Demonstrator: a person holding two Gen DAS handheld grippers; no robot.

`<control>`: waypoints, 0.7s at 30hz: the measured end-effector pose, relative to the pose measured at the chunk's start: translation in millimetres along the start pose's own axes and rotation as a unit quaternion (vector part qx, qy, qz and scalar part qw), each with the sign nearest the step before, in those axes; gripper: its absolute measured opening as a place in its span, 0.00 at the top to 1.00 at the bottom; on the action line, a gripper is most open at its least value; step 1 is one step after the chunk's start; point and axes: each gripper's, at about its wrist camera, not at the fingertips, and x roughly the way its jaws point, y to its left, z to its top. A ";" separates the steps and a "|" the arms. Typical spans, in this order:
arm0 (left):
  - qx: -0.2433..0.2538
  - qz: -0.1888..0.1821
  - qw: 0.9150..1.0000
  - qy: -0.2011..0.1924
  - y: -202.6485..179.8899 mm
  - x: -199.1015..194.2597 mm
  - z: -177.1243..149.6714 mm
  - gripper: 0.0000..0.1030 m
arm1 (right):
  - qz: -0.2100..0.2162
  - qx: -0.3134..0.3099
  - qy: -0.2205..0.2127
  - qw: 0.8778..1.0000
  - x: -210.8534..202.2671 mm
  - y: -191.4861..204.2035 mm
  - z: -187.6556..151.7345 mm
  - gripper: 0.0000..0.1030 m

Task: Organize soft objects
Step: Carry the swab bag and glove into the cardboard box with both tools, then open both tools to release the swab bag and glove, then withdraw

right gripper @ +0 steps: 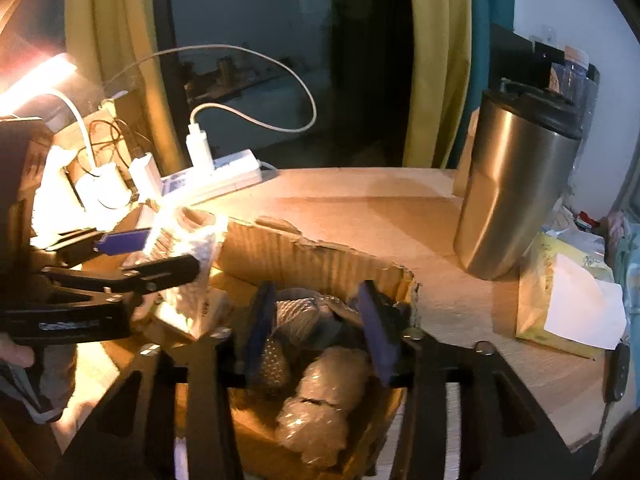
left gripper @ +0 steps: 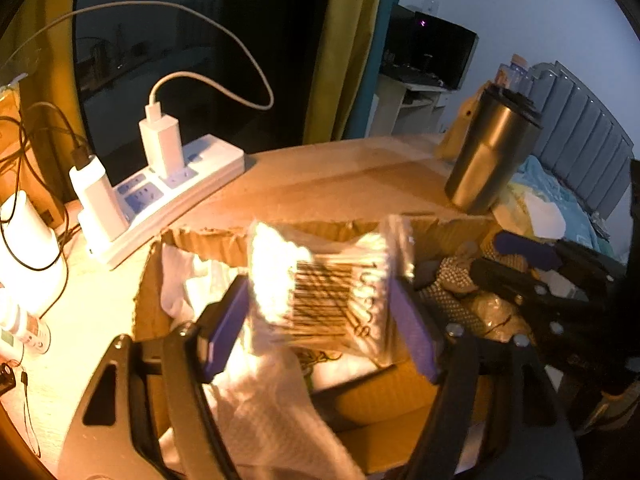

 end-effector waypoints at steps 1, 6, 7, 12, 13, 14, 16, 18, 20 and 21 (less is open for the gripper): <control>-0.001 0.000 1.000 -0.001 0.2 -0.1 0.0 0.24 | 0.002 0.003 -0.009 1.000 -4.5 -0.3 0.4 0.49; 0.001 -0.002 1.000 -0.003 1.9 -3.6 0.4 0.24 | -0.014 0.035 -0.045 0.998 -20.5 -15.7 3.1 0.48; 0.002 -0.002 1.000 -0.003 1.3 -3.7 0.6 0.24 | -0.020 0.044 -0.042 0.998 -19.8 -20.2 2.4 0.47; 0.005 -0.004 1.000 -0.004 0.7 -7.8 1.7 0.23 | -0.038 0.056 -0.002 0.998 -1.8 -28.7 -6.4 0.47; 0.005 -0.004 1.000 -0.004 0.5 -8.6 1.8 0.23 | -0.037 0.057 0.005 0.998 2.0 -29.5 -8.2 0.47; 0.005 -0.004 1.000 -0.005 0.0 -9.3 2.2 0.23 | -0.039 0.060 0.016 0.997 7.7 -30.6 -11.4 0.47; 0.008 -0.005 1.000 -0.006 -1.2 -11.2 2.6 0.23 | -0.035 0.067 0.027 0.997 15.1 -32.3 -16.4 0.47; 0.011 -0.005 1.000 -0.007 -2.1 -12.7 2.5 0.23 | -0.031 0.072 0.032 0.996 19.0 -32.3 -17.7 0.47; 0.012 -0.006 1.000 -0.007 -2.9 -14.4 2.5 0.23 | -0.036 0.071 0.032 0.996 18.4 -30.7 -18.0 0.47; 0.013 -0.007 1.000 -0.007 -3.6 -15.8 2.5 0.23 | -0.037 0.071 0.029 0.996 16.2 -29.7 -17.8 0.47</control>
